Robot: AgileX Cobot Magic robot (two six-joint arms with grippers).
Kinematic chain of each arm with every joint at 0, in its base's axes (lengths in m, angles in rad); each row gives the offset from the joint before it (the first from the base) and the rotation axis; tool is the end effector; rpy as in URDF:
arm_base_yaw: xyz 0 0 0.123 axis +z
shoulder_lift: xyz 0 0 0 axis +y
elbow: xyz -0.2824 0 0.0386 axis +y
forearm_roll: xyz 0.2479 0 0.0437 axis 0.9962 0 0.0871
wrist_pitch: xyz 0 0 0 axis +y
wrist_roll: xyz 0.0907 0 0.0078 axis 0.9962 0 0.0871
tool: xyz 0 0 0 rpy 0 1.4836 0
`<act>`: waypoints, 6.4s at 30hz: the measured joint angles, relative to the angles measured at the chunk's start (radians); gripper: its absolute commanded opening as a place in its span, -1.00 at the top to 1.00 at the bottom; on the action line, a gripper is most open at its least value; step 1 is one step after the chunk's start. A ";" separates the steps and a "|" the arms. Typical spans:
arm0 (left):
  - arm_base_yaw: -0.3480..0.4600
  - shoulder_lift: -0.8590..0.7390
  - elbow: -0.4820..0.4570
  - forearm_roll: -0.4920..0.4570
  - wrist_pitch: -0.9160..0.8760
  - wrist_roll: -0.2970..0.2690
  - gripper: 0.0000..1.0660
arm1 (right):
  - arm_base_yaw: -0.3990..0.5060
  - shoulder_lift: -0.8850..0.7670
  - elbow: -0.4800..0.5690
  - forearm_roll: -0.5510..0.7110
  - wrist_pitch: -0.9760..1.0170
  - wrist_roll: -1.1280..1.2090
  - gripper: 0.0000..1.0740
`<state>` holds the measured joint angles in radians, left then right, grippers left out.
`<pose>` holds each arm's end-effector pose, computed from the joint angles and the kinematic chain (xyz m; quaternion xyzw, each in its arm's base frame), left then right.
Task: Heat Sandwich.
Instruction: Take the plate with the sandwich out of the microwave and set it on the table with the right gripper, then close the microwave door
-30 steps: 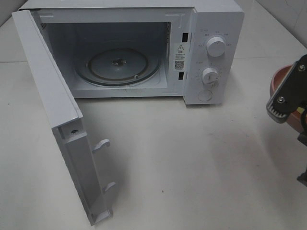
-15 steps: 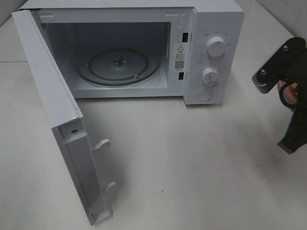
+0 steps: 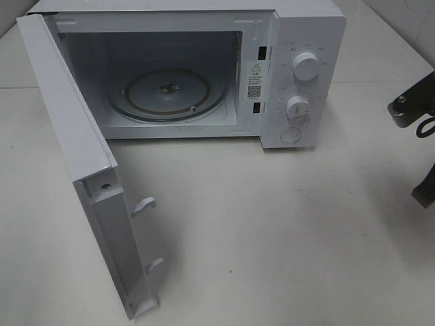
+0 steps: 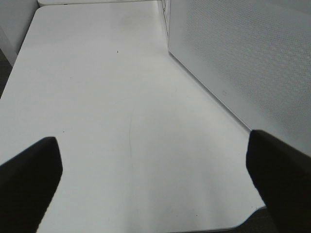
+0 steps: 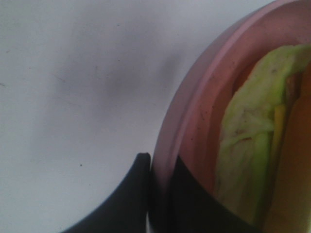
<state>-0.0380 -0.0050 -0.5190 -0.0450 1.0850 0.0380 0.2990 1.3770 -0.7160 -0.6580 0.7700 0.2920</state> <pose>-0.0090 -0.0033 0.2805 0.0338 0.8524 -0.0225 0.5213 0.2346 0.0317 0.2123 -0.2083 0.9396 -0.2077 0.1753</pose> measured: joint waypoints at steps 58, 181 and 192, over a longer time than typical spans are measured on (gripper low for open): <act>0.000 0.000 0.000 0.000 0.000 0.000 -0.83 | -0.143 0.414 0.012 -0.230 -0.405 0.371 0.72; 0.000 0.000 0.000 0.000 0.000 0.000 -0.83 | -0.213 -1.380 0.220 0.638 0.229 -0.232 -0.37; 0.000 0.000 0.000 0.000 0.000 0.000 -0.83 | -0.213 -1.380 0.220 0.638 0.229 -0.232 -0.37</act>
<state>-0.0380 -0.0050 -0.5190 -0.0450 1.0850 0.0380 0.0860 -0.0030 -0.4960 -0.0200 0.9990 0.0600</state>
